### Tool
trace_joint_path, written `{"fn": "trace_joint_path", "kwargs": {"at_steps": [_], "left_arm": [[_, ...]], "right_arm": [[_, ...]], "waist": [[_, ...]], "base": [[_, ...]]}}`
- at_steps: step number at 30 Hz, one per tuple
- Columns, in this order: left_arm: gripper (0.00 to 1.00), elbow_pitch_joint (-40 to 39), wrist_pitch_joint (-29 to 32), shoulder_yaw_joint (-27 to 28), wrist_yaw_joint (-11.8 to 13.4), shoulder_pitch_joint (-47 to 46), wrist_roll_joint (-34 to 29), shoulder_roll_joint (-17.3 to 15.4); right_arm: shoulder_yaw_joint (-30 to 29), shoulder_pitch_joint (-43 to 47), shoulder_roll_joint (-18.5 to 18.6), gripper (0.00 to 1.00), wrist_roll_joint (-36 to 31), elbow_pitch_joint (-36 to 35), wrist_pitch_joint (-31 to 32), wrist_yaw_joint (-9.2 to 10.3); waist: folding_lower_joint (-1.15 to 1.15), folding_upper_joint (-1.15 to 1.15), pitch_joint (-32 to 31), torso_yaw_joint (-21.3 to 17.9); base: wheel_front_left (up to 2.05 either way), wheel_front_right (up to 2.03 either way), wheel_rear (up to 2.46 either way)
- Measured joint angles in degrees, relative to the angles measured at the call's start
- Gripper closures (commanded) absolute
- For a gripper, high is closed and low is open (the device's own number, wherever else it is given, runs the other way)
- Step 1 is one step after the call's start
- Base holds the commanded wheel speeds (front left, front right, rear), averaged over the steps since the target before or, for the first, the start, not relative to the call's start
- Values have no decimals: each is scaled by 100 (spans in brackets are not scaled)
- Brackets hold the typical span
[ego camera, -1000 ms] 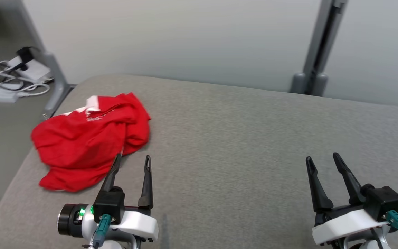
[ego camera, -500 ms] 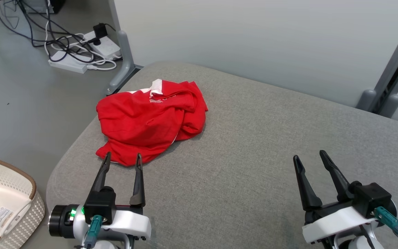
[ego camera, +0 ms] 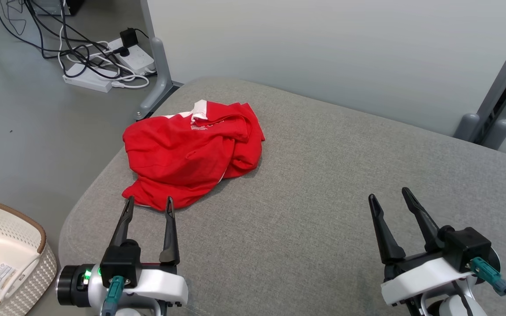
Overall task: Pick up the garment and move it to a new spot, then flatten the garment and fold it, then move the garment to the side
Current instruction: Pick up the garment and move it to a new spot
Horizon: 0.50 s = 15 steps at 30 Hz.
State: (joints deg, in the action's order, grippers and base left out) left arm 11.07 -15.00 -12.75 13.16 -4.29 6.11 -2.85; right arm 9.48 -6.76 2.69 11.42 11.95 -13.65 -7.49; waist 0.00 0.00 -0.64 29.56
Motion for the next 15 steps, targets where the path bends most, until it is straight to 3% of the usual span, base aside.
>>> {"fn": "trace_joint_path", "kwargs": {"at_steps": [15], "left_arm": [[0, 138, 0, 187, -261, -102, 32, -10]], "right_arm": [[-151, 114, -3, 0, -113, -267, 80, 0]], "waist": [[0, 0, 178, -130]], "base": [[0, 0, 0]]}}
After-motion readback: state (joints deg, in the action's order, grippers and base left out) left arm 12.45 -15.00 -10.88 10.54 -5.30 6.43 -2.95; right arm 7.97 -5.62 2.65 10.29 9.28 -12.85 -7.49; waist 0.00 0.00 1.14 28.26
